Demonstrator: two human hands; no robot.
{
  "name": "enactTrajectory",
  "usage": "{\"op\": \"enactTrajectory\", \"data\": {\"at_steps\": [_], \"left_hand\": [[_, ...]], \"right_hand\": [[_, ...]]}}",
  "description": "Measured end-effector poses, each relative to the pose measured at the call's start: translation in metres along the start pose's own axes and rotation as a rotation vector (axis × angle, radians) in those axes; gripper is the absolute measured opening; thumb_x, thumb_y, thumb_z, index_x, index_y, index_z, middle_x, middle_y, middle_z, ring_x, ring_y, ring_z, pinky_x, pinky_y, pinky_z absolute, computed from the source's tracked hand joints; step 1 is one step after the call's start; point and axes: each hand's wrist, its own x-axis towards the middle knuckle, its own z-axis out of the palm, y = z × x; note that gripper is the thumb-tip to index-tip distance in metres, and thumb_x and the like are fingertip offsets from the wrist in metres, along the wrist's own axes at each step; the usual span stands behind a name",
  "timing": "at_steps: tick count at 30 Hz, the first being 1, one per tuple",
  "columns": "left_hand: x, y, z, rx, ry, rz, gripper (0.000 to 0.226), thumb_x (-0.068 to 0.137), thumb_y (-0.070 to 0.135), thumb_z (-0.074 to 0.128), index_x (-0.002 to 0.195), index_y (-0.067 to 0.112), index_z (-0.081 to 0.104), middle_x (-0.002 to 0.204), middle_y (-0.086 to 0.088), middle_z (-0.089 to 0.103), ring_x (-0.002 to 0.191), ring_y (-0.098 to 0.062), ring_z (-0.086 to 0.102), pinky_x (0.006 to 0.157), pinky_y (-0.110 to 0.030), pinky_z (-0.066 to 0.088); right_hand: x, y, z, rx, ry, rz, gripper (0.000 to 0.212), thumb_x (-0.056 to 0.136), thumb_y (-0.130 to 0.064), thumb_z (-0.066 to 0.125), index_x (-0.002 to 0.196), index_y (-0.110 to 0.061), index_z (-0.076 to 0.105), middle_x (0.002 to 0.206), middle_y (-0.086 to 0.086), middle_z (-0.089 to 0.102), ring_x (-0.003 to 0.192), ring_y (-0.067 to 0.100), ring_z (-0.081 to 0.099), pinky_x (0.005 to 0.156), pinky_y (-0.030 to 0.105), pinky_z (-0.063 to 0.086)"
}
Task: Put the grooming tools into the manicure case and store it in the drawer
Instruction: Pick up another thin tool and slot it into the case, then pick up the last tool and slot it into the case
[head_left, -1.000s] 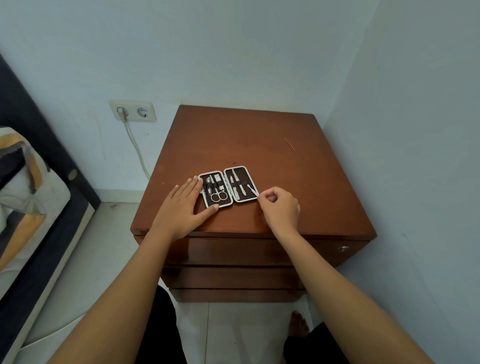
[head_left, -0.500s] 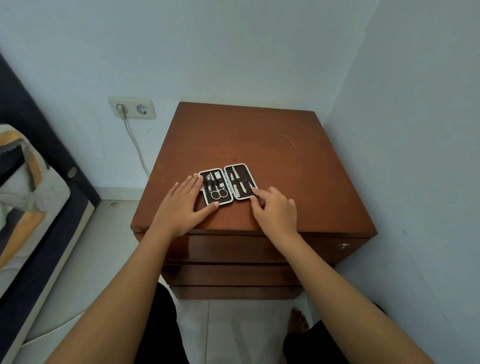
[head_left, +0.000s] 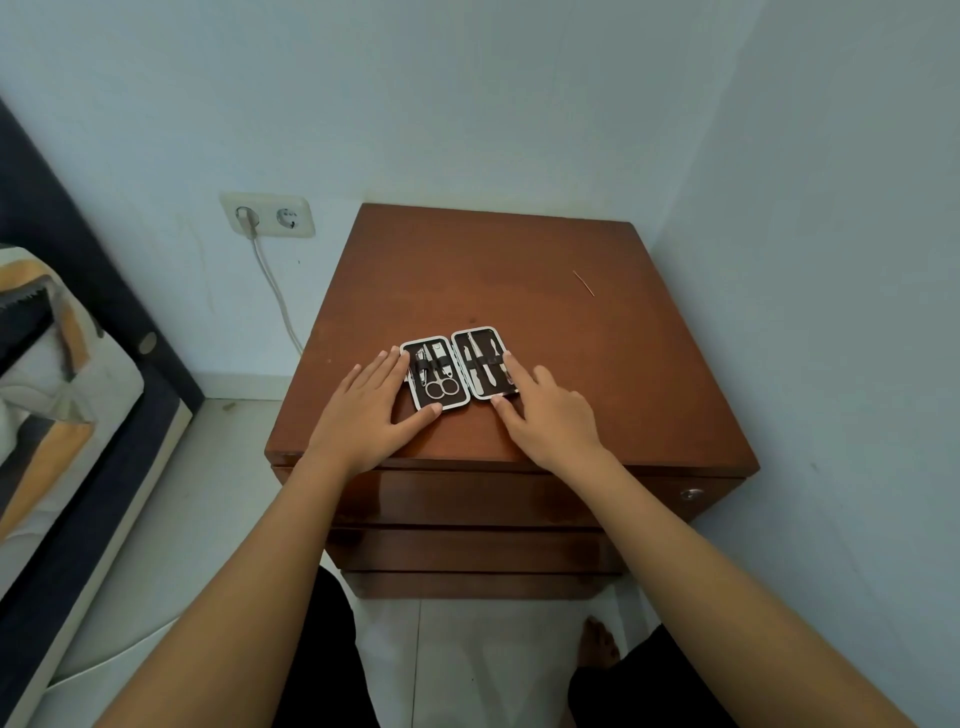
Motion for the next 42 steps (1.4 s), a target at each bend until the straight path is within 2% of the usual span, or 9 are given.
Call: {"op": "enactTrajectory", "data": {"at_steps": [3, 5, 8, 12, 17, 19, 22, 33, 42], "left_hand": [[0.0, 0.0, 0.0, -0.003, 0.006, -0.003, 0.1, 0.069, 0.08, 0.01, 0.15, 0.021, 0.007, 0.158, 0.004, 0.006, 0.145, -0.008, 0.003, 0.116, -0.03, -0.002], [0.0, 0.0, 0.0, -0.003, 0.004, -0.004, 0.099, 0.069, 0.08, 0.01, 0.15, 0.022, 0.006, 0.158, 0.004, 0.005, 0.145, -0.007, 0.002, 0.116, -0.029, -0.002], [0.001, -0.001, 0.001, -0.002, 0.004, 0.001, 0.098, 0.07, 0.08, 0.011, 0.15, 0.022, 0.006, 0.158, 0.004, 0.005, 0.144, -0.007, 0.002, 0.116, -0.029, -0.003], [0.002, 0.0, 0.001, 0.001, 0.006, 0.0, 0.09, 0.077, 0.075, 0.02, 0.149, 0.023, 0.005, 0.158, 0.005, 0.005, 0.144, -0.007, 0.002, 0.115, -0.028, -0.004], [0.003, -0.003, 0.002, -0.01, 0.03, 0.012, 0.095, 0.073, 0.078, 0.015, 0.149, 0.024, 0.007, 0.158, 0.005, 0.007, 0.144, -0.006, 0.003, 0.116, -0.028, -0.003], [0.003, -0.003, 0.003, -0.008, 0.035, 0.013, 0.093, 0.074, 0.078, 0.018, 0.149, 0.024, 0.008, 0.158, 0.006, 0.007, 0.144, -0.005, 0.003, 0.116, -0.028, -0.002], [0.003, -0.003, 0.003, -0.006, 0.04, 0.012, 0.088, 0.079, 0.074, 0.024, 0.149, 0.024, 0.008, 0.158, 0.005, 0.008, 0.144, -0.006, 0.004, 0.115, -0.027, -0.003], [0.0, 0.001, 0.0, -0.018, 0.029, -0.012, 0.092, 0.075, 0.078, 0.021, 0.149, 0.024, 0.01, 0.158, 0.005, 0.01, 0.144, -0.006, 0.005, 0.116, -0.028, -0.001], [0.001, 0.0, 0.002, 0.015, 0.018, -0.008, 0.093, 0.075, 0.077, 0.017, 0.15, 0.022, 0.007, 0.158, 0.005, 0.006, 0.144, -0.005, 0.002, 0.116, -0.027, -0.003]], "right_hand": [[-0.003, 0.013, -0.001, 0.238, 0.127, 0.007, 0.044, 0.095, -0.035, 0.041, 0.137, -0.022, 0.039, 0.096, -0.006, 0.05, 0.08, 0.013, 0.053, 0.065, 0.027, 0.038], [0.003, 0.025, -0.003, 0.295, 0.219, 0.054, 0.038, 0.092, -0.028, 0.047, 0.129, -0.02, 0.045, 0.092, -0.008, 0.049, 0.077, 0.01, 0.049, 0.061, 0.024, 0.038], [0.029, 0.043, -0.004, 0.201, 0.287, 0.109, 0.04, 0.088, -0.023, 0.05, 0.128, -0.018, 0.047, 0.104, 0.001, 0.053, 0.095, 0.018, 0.051, 0.073, 0.03, 0.043], [0.069, 0.073, -0.002, 0.055, 0.209, 0.238, 0.046, 0.09, -0.031, 0.046, 0.134, -0.016, 0.042, 0.134, 0.011, 0.046, 0.125, 0.029, 0.039, 0.101, 0.045, 0.034], [0.106, 0.097, -0.003, -0.001, 0.08, 0.308, 0.058, 0.094, -0.04, 0.034, 0.145, -0.012, 0.026, 0.155, 0.011, 0.023, 0.145, 0.027, 0.015, 0.118, 0.045, 0.014], [0.115, 0.102, -0.003, -0.033, -0.001, 0.294, 0.062, 0.096, -0.042, 0.028, 0.148, -0.011, 0.016, 0.159, 0.009, 0.012, 0.147, 0.023, 0.006, 0.119, 0.044, 0.005], [0.12, 0.104, -0.003, -0.068, -0.083, 0.272, 0.063, 0.097, -0.043, 0.021, 0.149, -0.011, 0.008, 0.16, 0.007, 0.004, 0.147, 0.02, 0.001, 0.12, 0.044, 0.001], [0.079, 0.095, -0.001, -0.096, -0.127, 0.205, 0.059, 0.099, -0.042, 0.015, 0.149, -0.014, 0.004, 0.16, 0.001, 0.001, 0.147, 0.015, -0.001, 0.119, 0.041, 0.0], [0.092, 0.098, -0.006, -0.091, -0.155, 0.22, 0.065, 0.096, -0.045, 0.02, 0.149, -0.013, 0.002, 0.16, 0.002, -0.003, 0.147, 0.015, -0.003, 0.119, 0.043, 0.0]]}}
